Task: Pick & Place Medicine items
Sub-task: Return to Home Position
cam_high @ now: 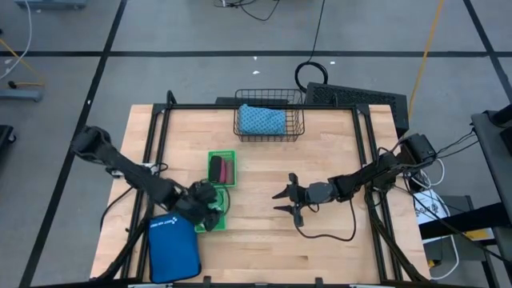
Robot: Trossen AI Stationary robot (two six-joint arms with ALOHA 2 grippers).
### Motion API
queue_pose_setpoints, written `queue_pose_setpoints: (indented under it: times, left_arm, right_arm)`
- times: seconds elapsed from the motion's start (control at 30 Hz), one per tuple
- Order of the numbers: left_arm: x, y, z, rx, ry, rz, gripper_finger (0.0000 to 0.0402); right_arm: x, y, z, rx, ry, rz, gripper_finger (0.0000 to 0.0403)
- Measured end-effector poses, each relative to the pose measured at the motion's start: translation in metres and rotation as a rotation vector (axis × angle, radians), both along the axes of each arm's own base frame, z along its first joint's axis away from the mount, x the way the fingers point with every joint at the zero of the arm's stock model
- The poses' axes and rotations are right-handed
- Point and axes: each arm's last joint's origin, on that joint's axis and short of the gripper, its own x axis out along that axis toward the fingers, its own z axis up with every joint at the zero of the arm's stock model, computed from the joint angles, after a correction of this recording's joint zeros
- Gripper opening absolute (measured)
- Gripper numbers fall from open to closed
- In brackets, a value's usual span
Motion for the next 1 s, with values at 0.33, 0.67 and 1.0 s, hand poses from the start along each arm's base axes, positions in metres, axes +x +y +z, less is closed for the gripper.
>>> queue_pose_setpoints:
  times: [0.33,0.67,1.0]
  left_arm:
    - [-0.051,0.045,0.099,0.002,-0.413,-0.227,0.0256]
    - [-0.15,0.095,0.154,0.344,-0.862,-0.427,0.0248]
    - [-0.153,0.109,0.08,0.514,-0.725,-0.031,0.0268]
  right_arm:
    - [0.0,0.0,0.0,0.0,0.0,0.0,0.0155]
    - [-0.019,-0.006,0.045,0.112,-0.058,-0.018,0.0155]
    - [-0.095,-0.031,0.119,-0.101,-0.199,0.037,0.0155]
